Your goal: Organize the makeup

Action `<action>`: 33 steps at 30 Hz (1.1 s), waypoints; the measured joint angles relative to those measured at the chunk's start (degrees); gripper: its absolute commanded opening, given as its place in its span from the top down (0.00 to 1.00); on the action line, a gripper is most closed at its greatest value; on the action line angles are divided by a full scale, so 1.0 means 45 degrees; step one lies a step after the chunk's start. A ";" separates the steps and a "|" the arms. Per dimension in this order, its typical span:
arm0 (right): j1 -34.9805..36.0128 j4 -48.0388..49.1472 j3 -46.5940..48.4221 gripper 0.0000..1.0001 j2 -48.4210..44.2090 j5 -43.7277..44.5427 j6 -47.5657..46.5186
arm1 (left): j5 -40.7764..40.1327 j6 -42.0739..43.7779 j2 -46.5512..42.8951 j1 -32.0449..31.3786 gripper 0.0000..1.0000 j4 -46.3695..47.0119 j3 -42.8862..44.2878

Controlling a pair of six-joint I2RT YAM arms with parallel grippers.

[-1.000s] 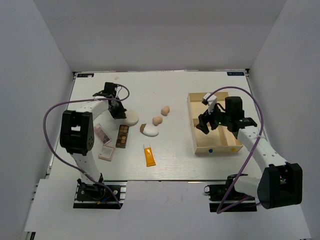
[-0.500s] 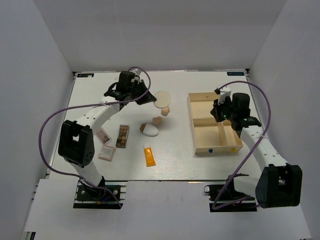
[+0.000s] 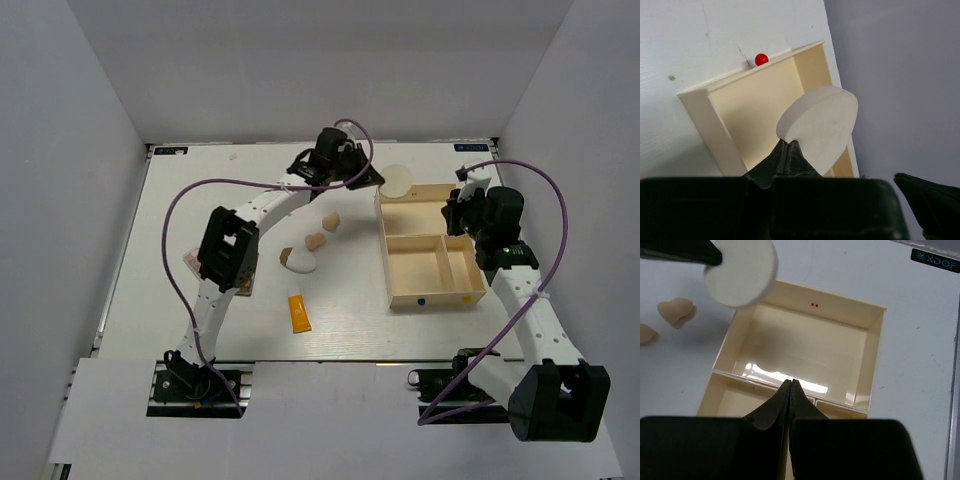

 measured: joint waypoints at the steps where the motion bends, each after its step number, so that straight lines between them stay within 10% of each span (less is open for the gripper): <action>1: -0.0049 0.0019 -0.0063 1.00 -0.0107 0.0000 -0.0005 | -0.0010 -0.0165 0.0427 -0.0107 1.00 0.0170 0.0267; 6: -0.0219 0.0019 -0.0291 1.00 -0.0461 0.0044 -0.0015 | -0.0112 -0.0952 0.1583 -0.0593 0.99 0.0631 0.0350; 12: -0.0325 0.0029 -0.0306 1.00 -0.0505 0.0034 -0.0010 | -0.0253 -0.1477 0.2220 -0.0850 0.59 0.0865 0.0476; 19: -0.0359 0.0044 -0.0588 0.90 -0.0568 -0.0214 -0.0005 | -0.0384 -0.1583 0.2220 -0.0928 0.39 0.0899 0.0665; 23: -0.0374 -0.0010 -0.0602 0.59 -0.0563 -0.1496 -0.0243 | -0.0437 -0.1545 0.2166 -0.0923 0.41 0.0899 0.0675; 26: -0.0384 -0.0325 -0.0563 0.36 -0.0427 -0.3628 -0.1069 | -0.0612 -0.1336 0.1894 -0.0889 0.61 0.0636 0.0636; 30: -0.0282 -0.0845 -0.0170 0.39 0.0306 -0.6319 -0.2317 | -0.1336 -0.0714 0.0092 -0.0699 1.00 -0.0437 -0.0724; 33: -0.0097 -0.1064 0.0432 0.54 0.1190 -0.7412 -0.2992 | -0.2186 -0.0243 -0.2467 -0.0262 1.00 -0.1093 -0.2900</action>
